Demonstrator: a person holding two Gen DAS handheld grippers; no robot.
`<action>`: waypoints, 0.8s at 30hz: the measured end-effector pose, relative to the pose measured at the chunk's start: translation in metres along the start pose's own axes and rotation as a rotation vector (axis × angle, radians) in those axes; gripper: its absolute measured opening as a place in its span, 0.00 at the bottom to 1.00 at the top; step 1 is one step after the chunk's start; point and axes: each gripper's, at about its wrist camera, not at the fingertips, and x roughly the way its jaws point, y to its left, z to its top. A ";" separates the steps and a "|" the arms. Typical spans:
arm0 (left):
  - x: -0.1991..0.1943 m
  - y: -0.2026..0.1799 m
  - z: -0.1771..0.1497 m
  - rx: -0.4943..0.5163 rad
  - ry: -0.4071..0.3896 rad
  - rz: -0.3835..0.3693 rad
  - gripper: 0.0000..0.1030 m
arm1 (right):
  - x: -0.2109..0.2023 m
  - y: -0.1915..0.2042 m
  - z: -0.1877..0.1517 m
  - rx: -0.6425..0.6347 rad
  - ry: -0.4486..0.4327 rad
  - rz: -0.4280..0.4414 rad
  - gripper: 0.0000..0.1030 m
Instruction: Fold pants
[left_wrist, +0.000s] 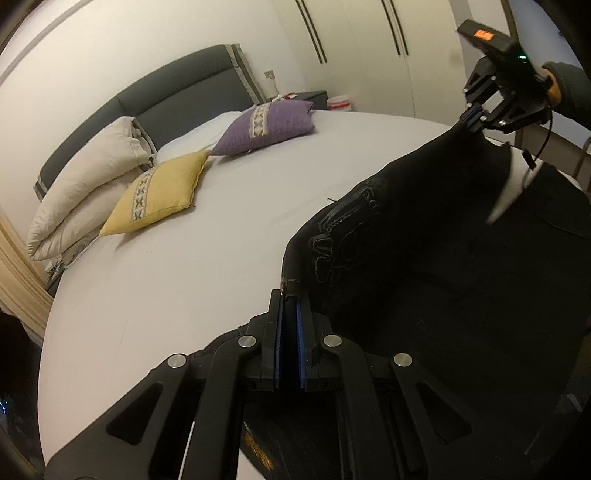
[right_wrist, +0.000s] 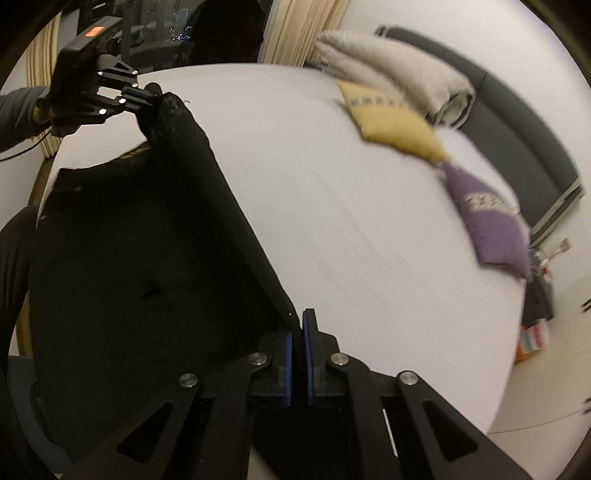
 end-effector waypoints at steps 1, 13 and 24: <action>-0.014 -0.009 -0.008 -0.001 0.001 0.000 0.05 | -0.012 0.018 -0.005 -0.023 -0.002 -0.032 0.06; -0.078 -0.126 -0.135 -0.027 0.153 -0.037 0.05 | -0.001 0.198 -0.073 -0.067 0.140 -0.156 0.04; -0.092 -0.140 -0.161 -0.084 0.127 -0.046 0.05 | -0.026 0.239 -0.082 -0.125 0.141 -0.236 0.04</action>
